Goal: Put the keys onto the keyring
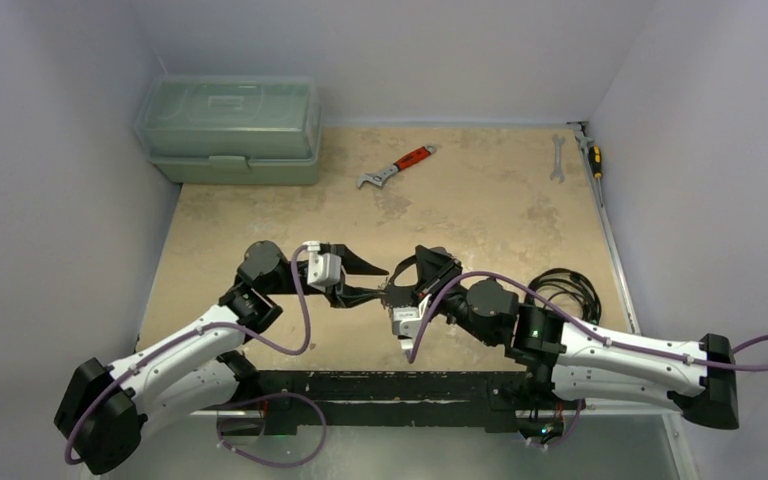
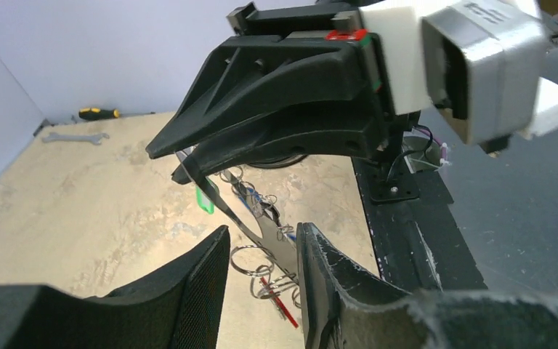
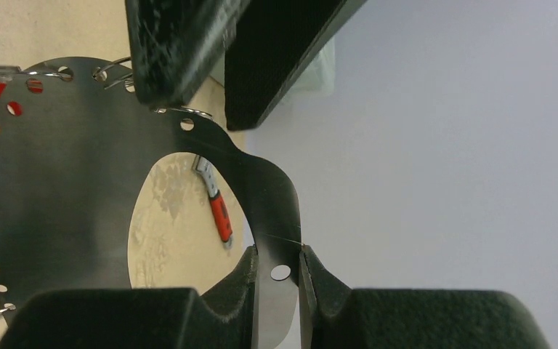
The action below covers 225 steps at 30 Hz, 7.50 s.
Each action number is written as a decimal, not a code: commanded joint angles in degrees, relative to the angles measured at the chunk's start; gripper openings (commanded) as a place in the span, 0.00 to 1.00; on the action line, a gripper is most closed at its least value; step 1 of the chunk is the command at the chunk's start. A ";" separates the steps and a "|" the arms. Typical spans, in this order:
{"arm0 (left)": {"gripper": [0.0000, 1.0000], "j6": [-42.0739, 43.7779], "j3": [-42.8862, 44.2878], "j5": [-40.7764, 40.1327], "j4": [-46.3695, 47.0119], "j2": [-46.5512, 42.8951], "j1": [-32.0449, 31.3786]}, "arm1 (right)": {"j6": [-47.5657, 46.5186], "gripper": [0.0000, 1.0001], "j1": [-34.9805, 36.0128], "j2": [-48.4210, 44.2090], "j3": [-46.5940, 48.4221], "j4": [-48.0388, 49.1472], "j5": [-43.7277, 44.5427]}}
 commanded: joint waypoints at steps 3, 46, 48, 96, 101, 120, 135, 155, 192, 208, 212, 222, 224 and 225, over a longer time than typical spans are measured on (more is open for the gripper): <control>0.37 -11.60 2.99 -3.69 10.31 4.99 0.22 | -3.00 0.00 0.64 1.51 -0.22 6.97 1.02; 0.66 12.40 3.20 -25.27 -20.34 -10.04 0.22 | -1.19 0.00 -0.93 3.33 0.90 8.77 13.71; 0.81 13.15 2.28 -28.76 -19.13 -11.85 0.22 | -2.11 0.00 -0.93 4.84 1.47 9.84 15.30; 0.99 3.44 9.07 -92.50 -27.21 -22.22 0.40 | 60.92 0.00 13.88 51.69 42.43 -39.69 24.81; 0.99 3.71 9.21 -92.38 -27.50 -21.22 0.40 | 61.76 0.00 7.86 53.62 37.94 -34.80 20.04; 0.98 3.87 9.26 -91.35 -27.84 -19.12 0.50 | 55.55 0.00 -3.09 55.01 26.70 -22.15 18.25; 0.98 3.95 9.21 -91.11 -27.51 -18.13 1.06 | 40.00 0.00 -6.03 55.90 21.89 -5.99 13.55; 0.98 4.24 9.22 -91.18 -27.20 -18.51 1.42 | 30.38 0.00 -2.60 57.26 17.69 -3.71 -6.10; 0.98 3.87 9.21 -90.49 -27.36 -18.25 1.77 | 30.50 0.99 -6.73 45.91 19.97 -0.20 8.99; 0.99 5.30 8.25 -91.00 -26.84 -16.28 1.89 | 57.10 0.99 -8.84 21.95 17.55 8.76 13.77; 0.99 5.29 8.26 -91.72 -26.68 -15.65 1.94 | 68.46 0.99 -11.90 16.09 15.00 4.57 15.06; 0.99 4.87 8.50 -91.41 -26.34 -12.38 2.41 | 94.56 0.99 -24.22 3.09 9.18 -7.63 0.66; 0.99 4.73 8.67 -91.39 -26.64 -11.76 2.50 | 97.98 0.99 -26.30 2.09 7.96 -8.40 -1.69; 0.99 4.62 8.62 -91.38 -26.66 -11.60 2.55 | 98.88 0.99 -26.91 1.51 7.32 -8.55 -2.37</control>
